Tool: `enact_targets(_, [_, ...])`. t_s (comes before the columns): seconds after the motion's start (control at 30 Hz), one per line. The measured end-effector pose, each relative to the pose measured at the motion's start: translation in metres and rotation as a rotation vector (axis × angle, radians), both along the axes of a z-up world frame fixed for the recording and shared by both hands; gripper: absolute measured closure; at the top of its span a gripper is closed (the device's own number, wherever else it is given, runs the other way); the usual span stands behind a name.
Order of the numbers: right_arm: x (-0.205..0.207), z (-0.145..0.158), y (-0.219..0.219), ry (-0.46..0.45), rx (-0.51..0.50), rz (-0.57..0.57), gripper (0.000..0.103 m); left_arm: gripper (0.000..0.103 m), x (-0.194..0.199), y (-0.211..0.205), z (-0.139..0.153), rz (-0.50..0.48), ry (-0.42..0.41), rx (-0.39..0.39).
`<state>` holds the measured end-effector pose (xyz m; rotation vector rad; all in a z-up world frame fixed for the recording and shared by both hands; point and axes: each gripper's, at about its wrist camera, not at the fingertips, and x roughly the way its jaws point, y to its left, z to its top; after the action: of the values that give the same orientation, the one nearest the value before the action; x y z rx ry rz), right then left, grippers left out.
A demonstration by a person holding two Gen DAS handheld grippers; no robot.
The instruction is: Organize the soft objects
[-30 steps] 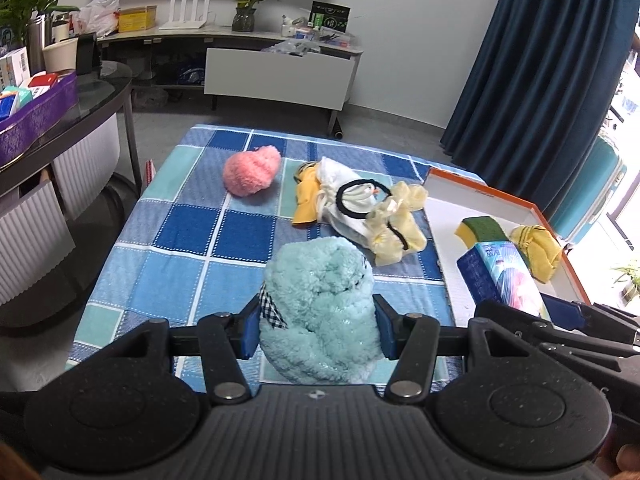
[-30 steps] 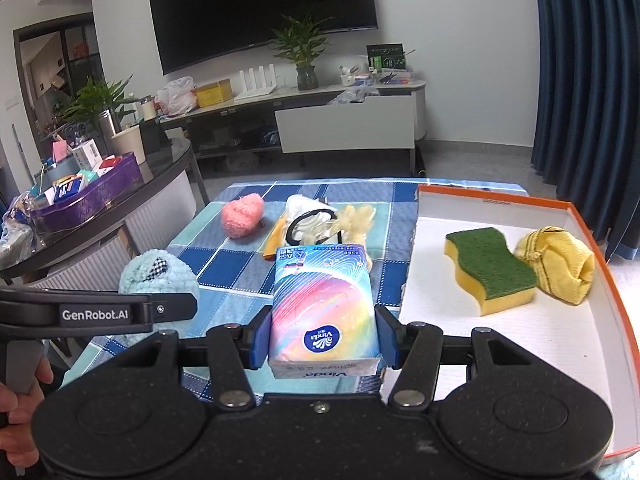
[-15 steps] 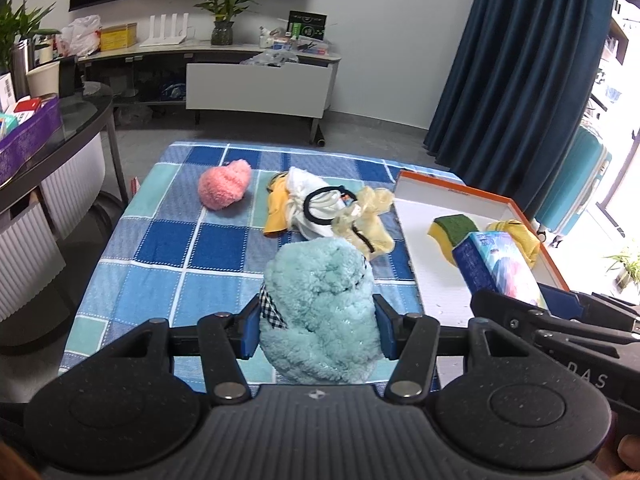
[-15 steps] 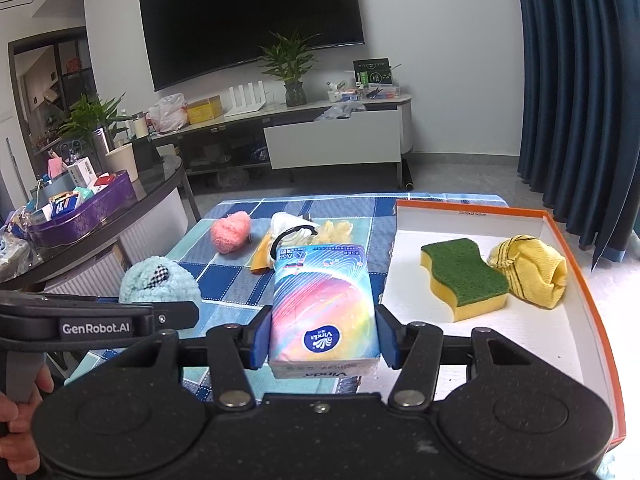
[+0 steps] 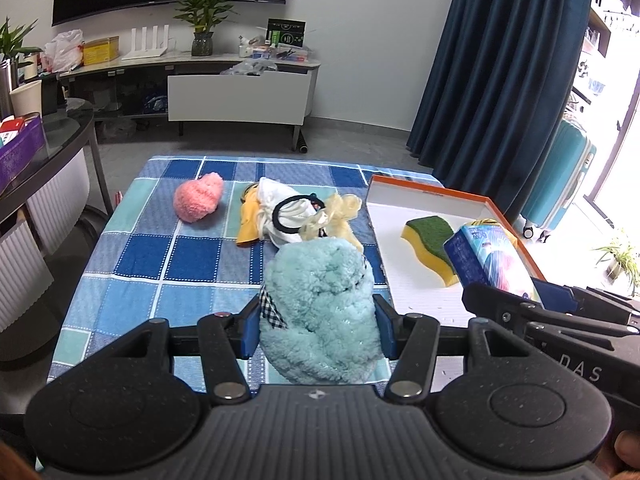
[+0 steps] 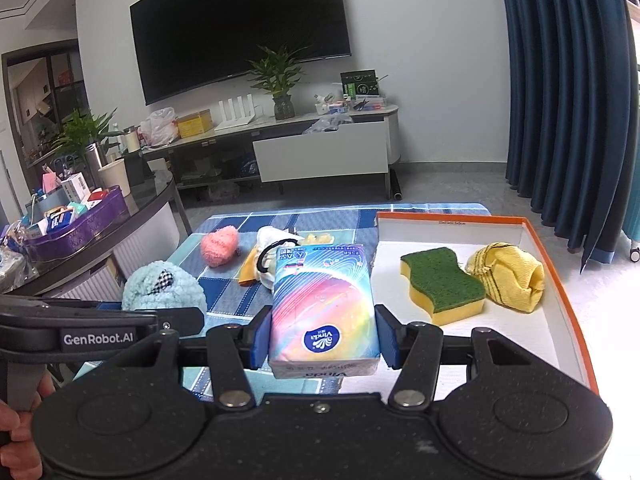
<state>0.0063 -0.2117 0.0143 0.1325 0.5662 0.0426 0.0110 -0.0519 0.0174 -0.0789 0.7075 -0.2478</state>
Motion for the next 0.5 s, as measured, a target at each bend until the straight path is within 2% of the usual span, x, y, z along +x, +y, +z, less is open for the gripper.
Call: enact_targets(0.5, [-0.008,0.002,-0.021,-0.011,0.012,-0.060,0.039,0.048,0.004,-0.025,0.001,-0.057,-0.006,0.007])
